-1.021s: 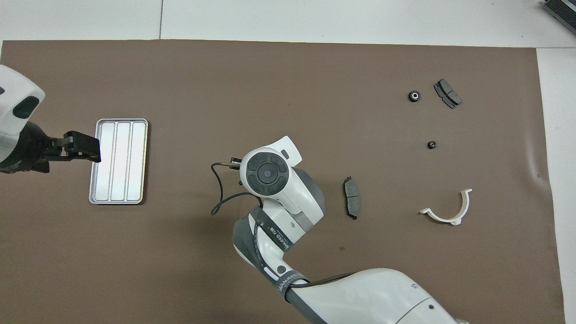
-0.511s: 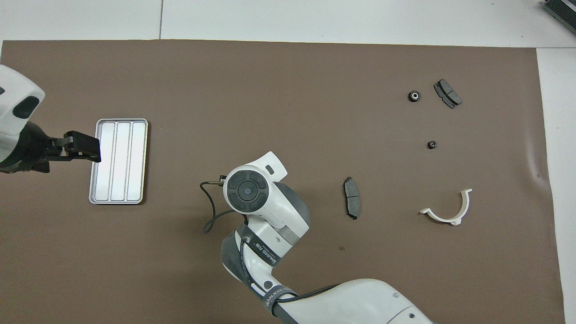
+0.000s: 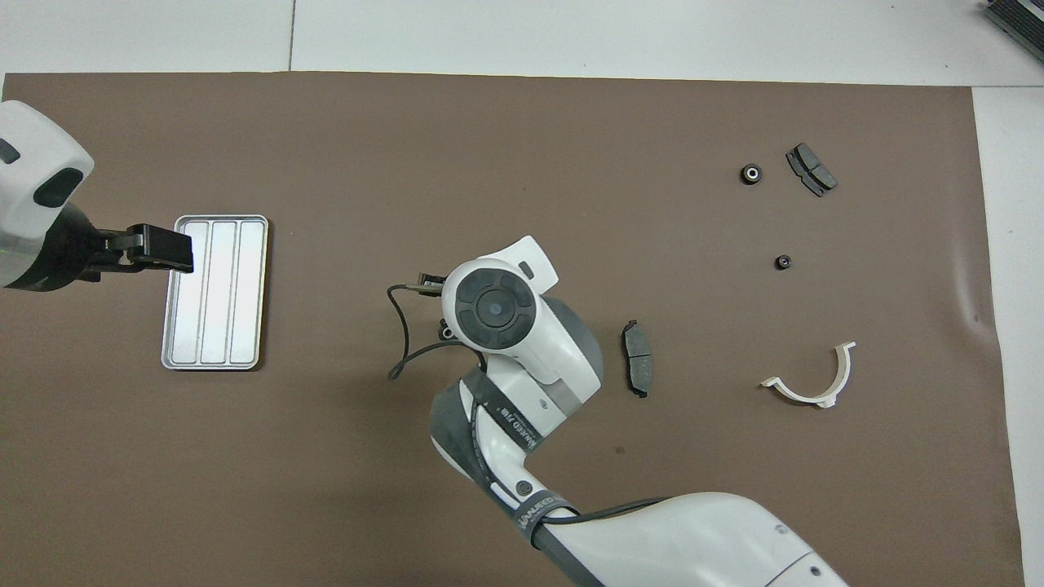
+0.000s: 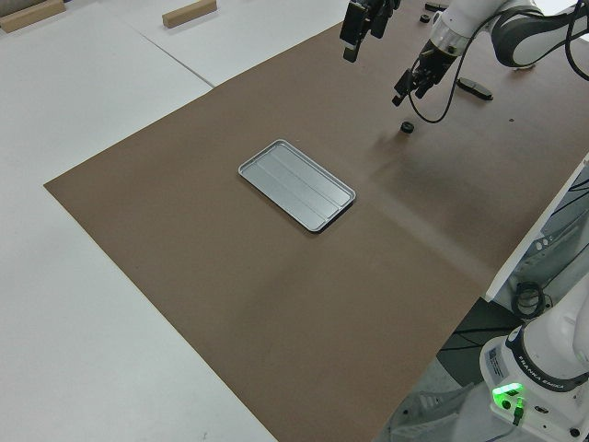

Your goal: Pick bearing gear from pile to tray

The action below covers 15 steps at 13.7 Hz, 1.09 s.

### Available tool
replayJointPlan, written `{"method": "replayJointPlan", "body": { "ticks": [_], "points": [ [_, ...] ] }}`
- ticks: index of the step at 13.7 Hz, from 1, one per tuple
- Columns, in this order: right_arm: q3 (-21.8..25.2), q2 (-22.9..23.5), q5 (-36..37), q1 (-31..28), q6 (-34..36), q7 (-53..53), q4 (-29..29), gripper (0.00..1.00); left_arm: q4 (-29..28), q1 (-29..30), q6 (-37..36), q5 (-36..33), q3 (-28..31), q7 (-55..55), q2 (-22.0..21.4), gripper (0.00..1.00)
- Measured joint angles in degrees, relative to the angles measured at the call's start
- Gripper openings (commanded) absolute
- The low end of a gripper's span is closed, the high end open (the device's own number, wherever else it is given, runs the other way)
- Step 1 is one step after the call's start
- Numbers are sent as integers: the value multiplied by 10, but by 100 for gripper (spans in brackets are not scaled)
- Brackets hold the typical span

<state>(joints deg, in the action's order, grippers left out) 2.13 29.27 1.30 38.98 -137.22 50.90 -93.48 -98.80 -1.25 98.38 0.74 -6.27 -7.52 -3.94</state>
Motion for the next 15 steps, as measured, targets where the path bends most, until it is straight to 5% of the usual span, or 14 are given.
{"method": "replayJointPlan", "body": {
  "ticks": [7, 15],
  "points": [
    [0, -88, 1, -168, 27, -215, -66, 100, -10, -37, 27, 20, -5, -6, 10, 100],
    [-1, -95, -2, -343, 32, -440, -111, 100, -22, -180, 154, 23, -8, -132, 118, 100]
  ]
}}
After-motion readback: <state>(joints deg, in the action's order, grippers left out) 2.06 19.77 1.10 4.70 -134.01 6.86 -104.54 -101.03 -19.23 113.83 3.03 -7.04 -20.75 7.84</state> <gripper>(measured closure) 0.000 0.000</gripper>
